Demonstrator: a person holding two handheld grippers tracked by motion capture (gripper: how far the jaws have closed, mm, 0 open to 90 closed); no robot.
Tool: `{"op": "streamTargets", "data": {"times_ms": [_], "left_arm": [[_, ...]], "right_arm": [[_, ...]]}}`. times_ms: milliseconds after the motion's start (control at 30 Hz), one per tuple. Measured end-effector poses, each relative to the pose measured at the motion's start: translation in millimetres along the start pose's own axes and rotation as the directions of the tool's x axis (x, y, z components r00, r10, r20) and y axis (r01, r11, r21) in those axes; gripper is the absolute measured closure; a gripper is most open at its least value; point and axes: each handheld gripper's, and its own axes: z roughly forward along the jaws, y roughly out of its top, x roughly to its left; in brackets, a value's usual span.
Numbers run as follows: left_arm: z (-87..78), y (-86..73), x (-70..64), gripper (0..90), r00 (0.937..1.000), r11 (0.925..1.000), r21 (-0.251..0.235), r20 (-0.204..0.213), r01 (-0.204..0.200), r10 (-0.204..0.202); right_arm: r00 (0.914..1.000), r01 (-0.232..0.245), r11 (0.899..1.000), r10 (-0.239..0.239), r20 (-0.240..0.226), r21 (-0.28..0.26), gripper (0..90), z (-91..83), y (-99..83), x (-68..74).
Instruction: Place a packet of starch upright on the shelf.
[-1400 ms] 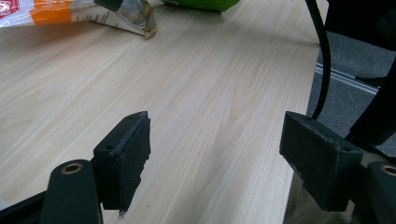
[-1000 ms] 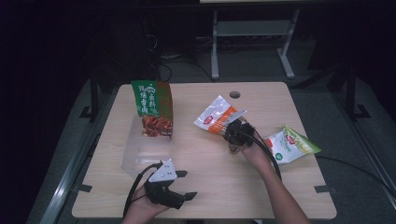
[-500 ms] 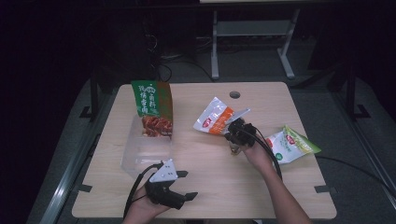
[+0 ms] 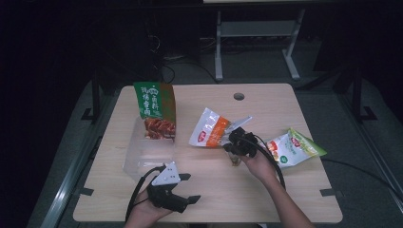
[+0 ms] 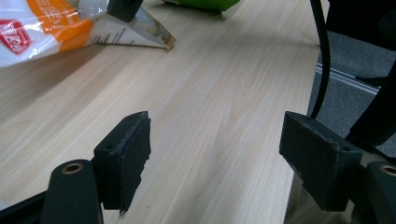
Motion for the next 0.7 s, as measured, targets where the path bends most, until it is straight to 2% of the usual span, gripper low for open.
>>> {"op": "streamTargets", "data": {"times_ms": [67, 133, 200, 233, 333, 533, 700], "left_arm": [[0.0, 0.1, -0.4, 24.3, 1.0, 1.0, 0.0, -0.001, 0.0, 0.0], [-0.1, 0.1, -0.4, 24.3, 1.0, 1.0, -0.001, -0.001, 0.002, -0.002], [-0.2, 0.1, -0.2, 24.3, 1.0, 1.0, 0.0, -0.002, -0.001, 0.001], [-0.2, 0.2, 0.3, 24.3, 1.0, 1.0, 0.0, -0.002, -0.006, 0.006], [0.6, 0.3, 0.0, 24.3, 1.0, 0.9999, -0.007, 0.0, 0.008, -0.008], [1.6, 0.8, 0.6, 24.4, 0.9999, 0.9999, -0.003, 0.002, 0.013, -0.013], [2.4, 2.0, 2.5, 24.4, 0.9999, 0.9999, -0.005, 0.006, 0.01, -0.01]], "right_arm": [[0.9999, 0.009, 1.0, -0.009, -0.005, 0.003, 89.8, 0.2, 0.0, 3.9], [0.9998, 0.017, 1.0, -0.017, -0.006, 0.006, 85.9, 0.5, 0.3, 5.1], [0.9981, 0.007, 1.0, -0.006, -0.062, 0.006, 78.3, -1.0, 1.3, 1.1], [0.9977, 0.007, 1.0, -0.007, -0.068, -0.001, 73.5, -2.7, 2.6, -0.5], [0.998, 0.001, 1.0, -0.001, -0.062, -0.01, 65.9, -8.0, 8.4, -7.9], [0.9998, -0.014, 1.0, 0.014, -0.018, -0.01, 59.1, -10.5, 22.7, -32.6], [1.0, -0.002, 1.0, 0.002, 0.0, 0.016, 53.9, -2.6, 38.7, -50.7]]}}
